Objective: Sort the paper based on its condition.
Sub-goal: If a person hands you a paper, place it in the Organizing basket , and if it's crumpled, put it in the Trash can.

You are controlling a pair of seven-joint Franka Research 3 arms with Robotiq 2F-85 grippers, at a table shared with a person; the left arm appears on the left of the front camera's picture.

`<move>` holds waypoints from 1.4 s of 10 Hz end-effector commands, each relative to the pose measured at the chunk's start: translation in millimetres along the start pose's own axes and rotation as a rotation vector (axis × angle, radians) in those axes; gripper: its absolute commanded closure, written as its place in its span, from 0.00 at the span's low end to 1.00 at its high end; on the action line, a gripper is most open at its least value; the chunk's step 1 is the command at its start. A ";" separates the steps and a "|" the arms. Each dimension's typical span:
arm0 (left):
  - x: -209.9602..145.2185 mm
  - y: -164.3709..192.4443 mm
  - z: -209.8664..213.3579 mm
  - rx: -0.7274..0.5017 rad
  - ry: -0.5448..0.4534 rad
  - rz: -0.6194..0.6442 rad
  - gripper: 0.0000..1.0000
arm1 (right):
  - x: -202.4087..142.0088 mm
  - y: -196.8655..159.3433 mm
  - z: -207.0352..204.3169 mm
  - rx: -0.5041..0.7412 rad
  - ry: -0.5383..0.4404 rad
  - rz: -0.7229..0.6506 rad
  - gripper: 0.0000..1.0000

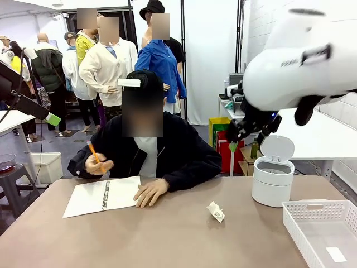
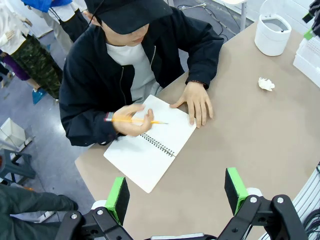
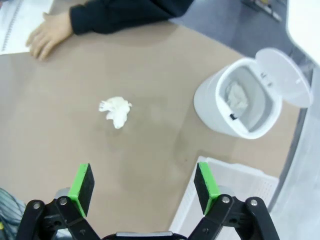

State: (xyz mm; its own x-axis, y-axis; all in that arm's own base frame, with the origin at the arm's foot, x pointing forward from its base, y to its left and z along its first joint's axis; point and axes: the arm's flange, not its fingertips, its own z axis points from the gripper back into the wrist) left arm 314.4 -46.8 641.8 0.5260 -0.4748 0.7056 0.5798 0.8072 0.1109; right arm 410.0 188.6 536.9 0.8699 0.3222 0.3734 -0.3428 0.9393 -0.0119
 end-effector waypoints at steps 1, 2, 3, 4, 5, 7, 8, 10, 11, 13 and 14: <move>0.6 0.2 -1.5 -0.004 -0.014 0.003 0.00 | 7.7 12.9 -41.2 -0.080 0.045 -0.088 0.00; 0.6 0.2 -1.5 -0.004 -0.014 0.003 0.00 | 8.0 17.3 -64.6 -0.089 0.061 -0.124 0.00; 0.6 0.2 -1.5 -0.004 -0.014 0.003 0.00 | 5.6 26.7 -86.6 -0.093 0.072 -0.120 0.00; 0.6 0.2 -1.5 -0.004 -0.014 0.003 0.00 | 1.3 35.2 -105.1 -0.107 0.075 -0.113 0.00; 0.6 0.2 -1.5 -0.004 -0.014 0.003 0.00 | -4.9 43.4 -122.7 -0.120 0.097 -0.099 0.00; 0.6 0.2 -1.5 -0.004 -0.014 0.003 0.00 | -12.3 59.6 -153.1 -0.133 0.139 -0.077 0.00; 0.6 0.2 -1.5 -0.004 -0.014 0.003 0.00 | -11.0 64.7 -162.5 -0.112 0.168 -0.121 0.00; 0.6 0.2 -1.5 -0.004 -0.014 0.003 0.00 | -6.2 68.9 -170.8 -0.028 0.172 -0.108 0.00; 0.6 0.2 -1.5 -0.004 -0.014 0.003 0.00 | -0.5 63.2 -148.2 0.176 0.232 -0.024 0.00; 0.6 0.2 -1.5 -0.004 -0.014 0.003 0.00 | -17.3 65.1 -170.7 -0.077 0.187 -0.097 0.00; 0.6 0.2 -1.5 -0.004 -0.014 0.003 0.00 | -17.3 65.1 -170.7 -0.077 0.187 -0.097 0.00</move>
State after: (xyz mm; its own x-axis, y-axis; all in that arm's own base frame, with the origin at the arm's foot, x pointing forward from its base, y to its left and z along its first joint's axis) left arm 314.5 -46.8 641.7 0.5259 -0.4748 0.7057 0.5802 0.8069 0.1105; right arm 437.4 264.9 374.7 0.9451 0.2643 0.1921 -0.2663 0.9638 -0.0159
